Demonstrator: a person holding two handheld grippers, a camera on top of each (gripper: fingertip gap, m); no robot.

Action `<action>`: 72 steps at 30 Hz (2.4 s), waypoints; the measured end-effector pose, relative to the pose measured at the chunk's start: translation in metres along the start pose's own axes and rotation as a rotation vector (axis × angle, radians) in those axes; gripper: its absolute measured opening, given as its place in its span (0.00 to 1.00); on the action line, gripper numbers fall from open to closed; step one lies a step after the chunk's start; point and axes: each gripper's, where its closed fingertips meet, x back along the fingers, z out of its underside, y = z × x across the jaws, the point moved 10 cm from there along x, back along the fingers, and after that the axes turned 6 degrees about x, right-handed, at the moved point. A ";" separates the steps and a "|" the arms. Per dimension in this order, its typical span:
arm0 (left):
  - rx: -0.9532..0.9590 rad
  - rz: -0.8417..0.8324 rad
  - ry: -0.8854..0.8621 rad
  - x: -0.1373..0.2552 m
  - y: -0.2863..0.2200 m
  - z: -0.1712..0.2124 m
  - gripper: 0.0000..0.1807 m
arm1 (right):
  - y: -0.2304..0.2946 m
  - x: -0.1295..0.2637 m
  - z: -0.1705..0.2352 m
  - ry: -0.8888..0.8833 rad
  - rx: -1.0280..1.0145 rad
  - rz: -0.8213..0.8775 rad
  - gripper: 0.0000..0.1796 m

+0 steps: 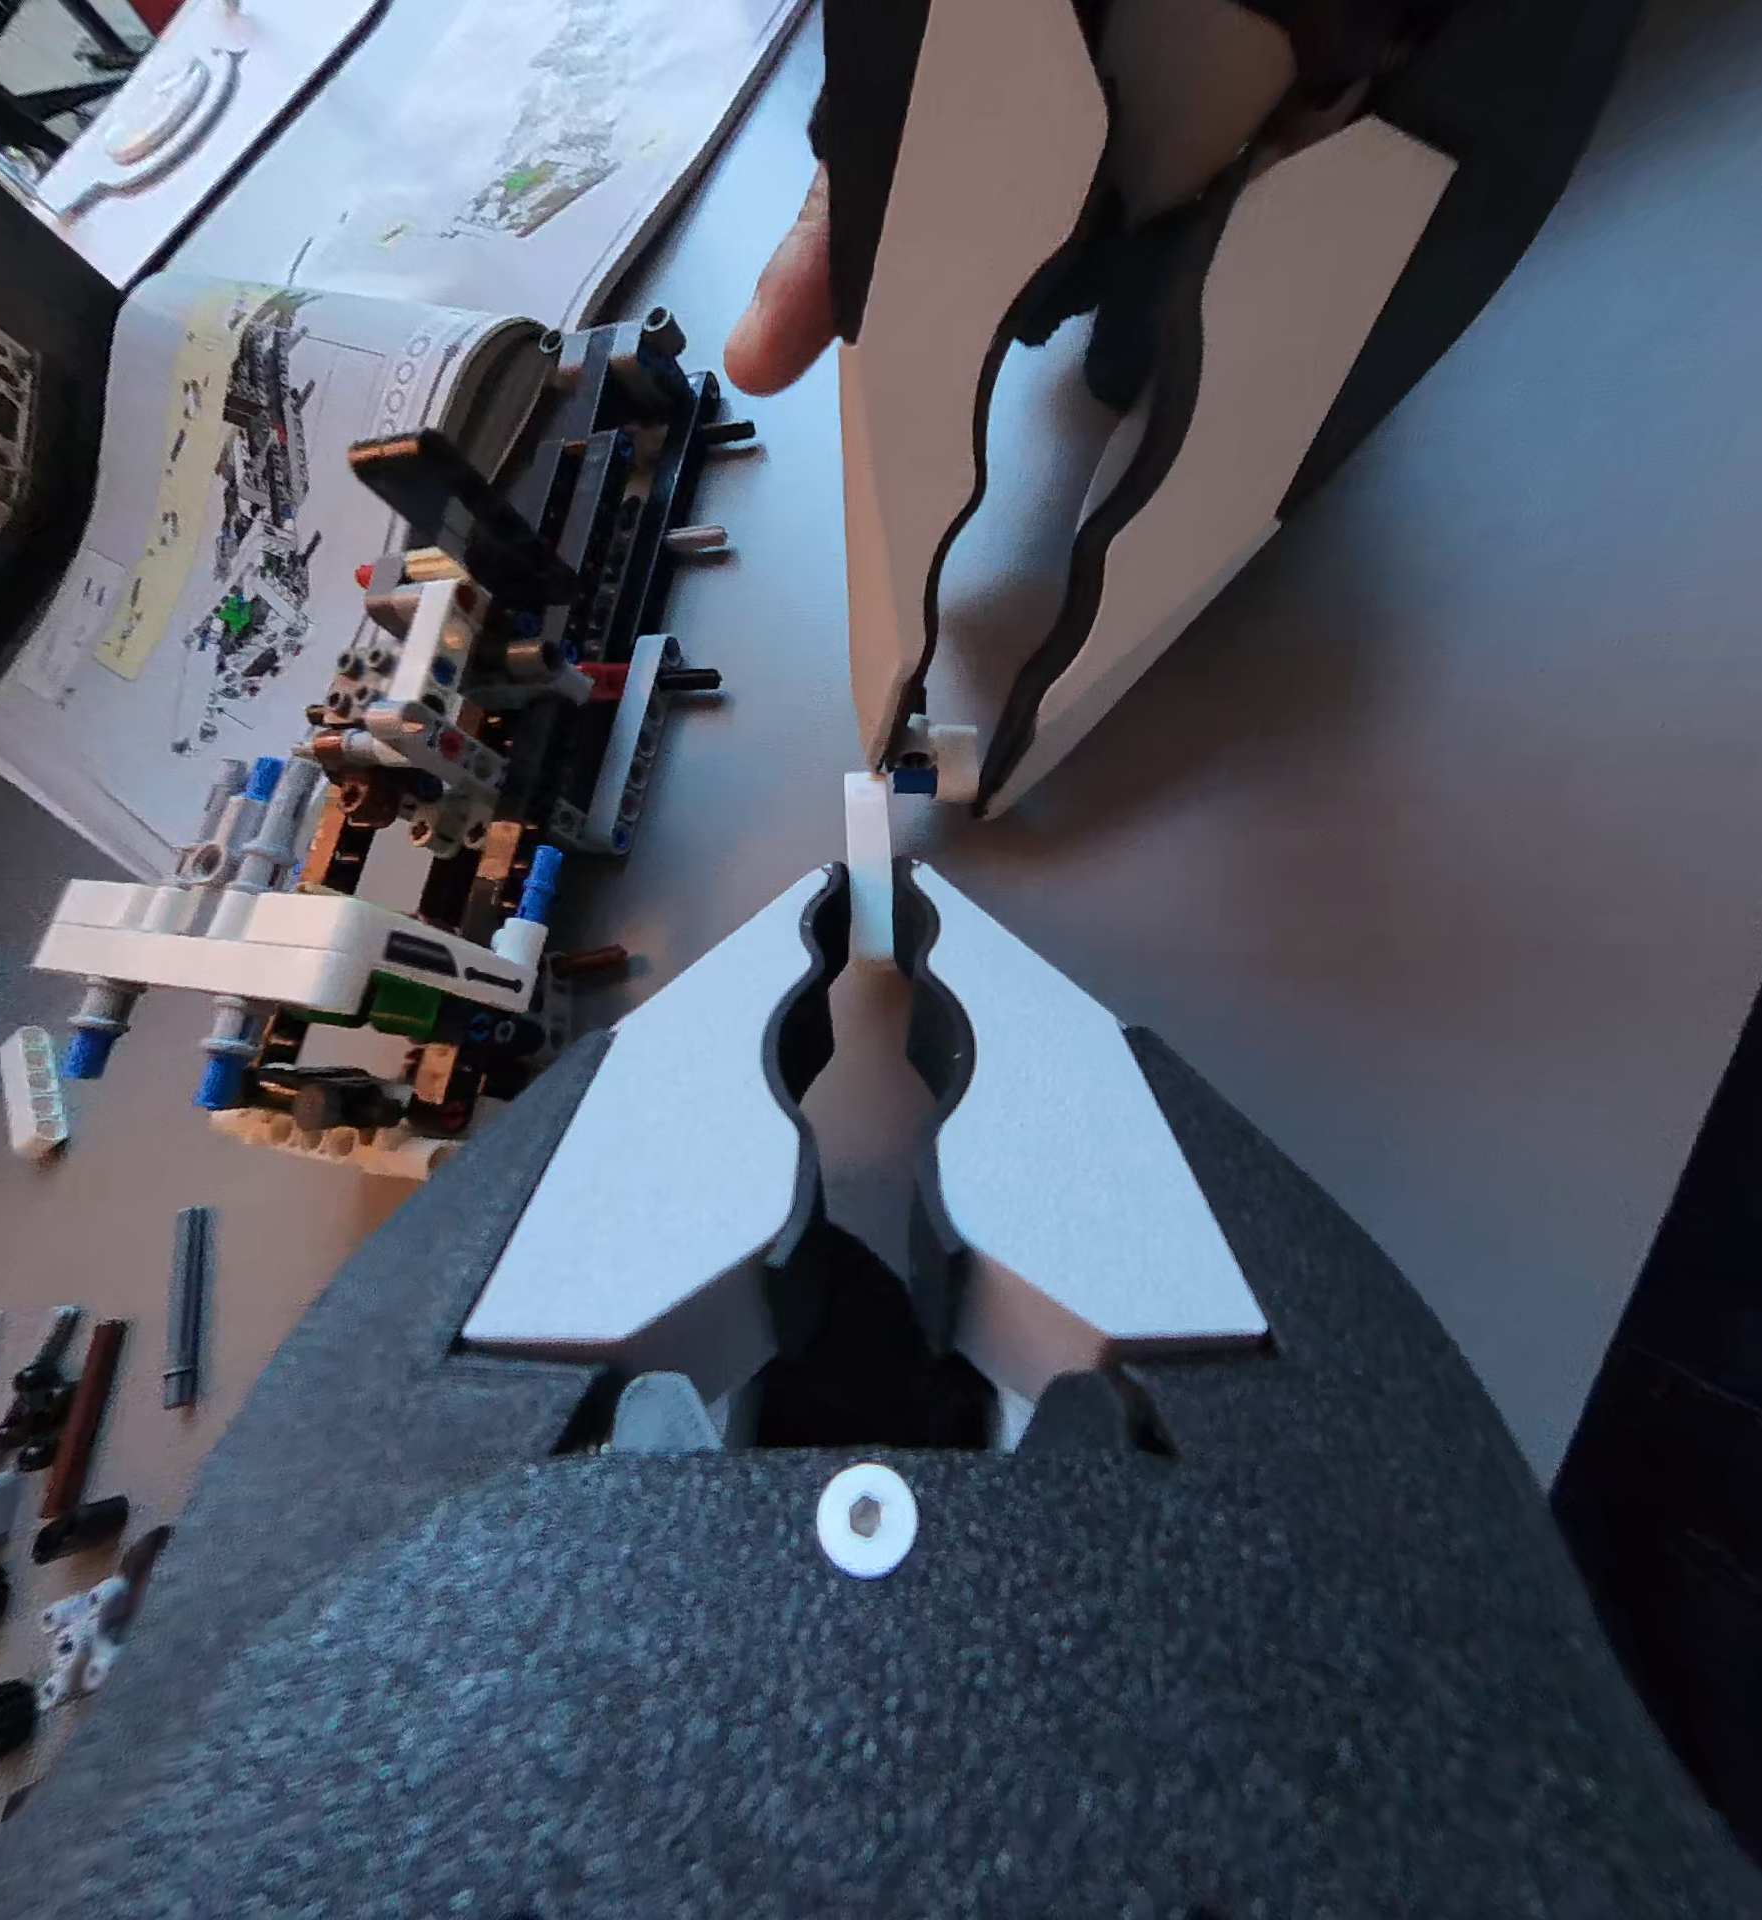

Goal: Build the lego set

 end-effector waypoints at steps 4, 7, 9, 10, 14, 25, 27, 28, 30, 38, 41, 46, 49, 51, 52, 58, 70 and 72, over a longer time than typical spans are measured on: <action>0.042 0.041 -0.009 0.001 0.004 -0.001 0.03 | -0.004 -0.001 0.000 0.029 -0.075 -0.038 0.09; 0.064 0.067 -0.008 0.001 0.005 -0.001 0.03 | -0.004 -0.001 0.001 0.016 -0.095 -0.045 0.09; 0.072 0.073 -0.003 0.000 0.006 -0.001 0.03 | -0.006 -0.001 0.002 0.005 -0.121 -0.054 0.09; 0.075 0.073 -0.001 0.000 0.007 -0.001 0.03 | -0.006 -0.001 0.003 0.001 -0.131 -0.056 0.09; 0.056 0.072 0.019 -0.003 0.005 -0.001 0.03 | -0.006 -0.001 0.003 0.002 -0.122 -0.039 0.09; 0.068 0.057 0.024 -0.004 0.007 -0.001 0.03 | -0.012 0.007 0.005 0.093 -0.258 -0.117 0.14; 0.082 0.056 0.017 -0.004 0.008 -0.002 0.03 | -0.011 0.006 0.004 0.122 -0.300 -0.090 0.13; 0.089 0.055 0.012 -0.003 0.009 -0.002 0.03 | -0.011 0.006 0.004 0.129 -0.328 -0.088 0.12; 0.096 0.060 0.014 -0.003 0.009 -0.002 0.03 | -0.009 0.006 0.004 0.127 -0.357 -0.082 0.12; 0.071 0.091 0.008 -0.006 0.011 -0.003 0.03 | -0.006 0.005 0.004 0.075 -0.234 -0.086 0.08; 0.008 0.130 0.005 -0.009 0.012 -0.004 0.03 | -0.003 0.009 0.005 0.050 -0.070 -0.080 0.08; -0.057 0.192 -0.004 -0.013 0.014 -0.005 0.03 | -0.009 0.013 0.013 0.041 -0.163 -0.149 0.08; -0.090 0.193 -0.008 -0.015 0.014 -0.006 0.03 | -0.011 0.013 0.014 0.036 -0.200 -0.179 0.08; -0.099 0.192 -0.004 -0.016 0.013 -0.006 0.03 | -0.011 0.013 0.015 0.037 -0.203 -0.180 0.08; -0.101 0.193 -0.005 -0.016 0.013 -0.006 0.03 | -0.010 0.013 0.014 0.038 -0.200 -0.180 0.08; -0.107 0.234 0.011 -0.015 0.013 -0.010 0.03 | -0.009 0.014 0.012 0.050 -0.198 -0.193 0.08; -0.242 0.428 0.088 -0.008 0.011 -0.020 0.03 | -0.004 0.016 0.011 -0.034 -0.192 -0.337 0.08; -0.249 0.432 0.104 -0.007 0.012 -0.022 0.03 | -0.004 0.016 0.010 -0.024 -0.170 -0.306 0.08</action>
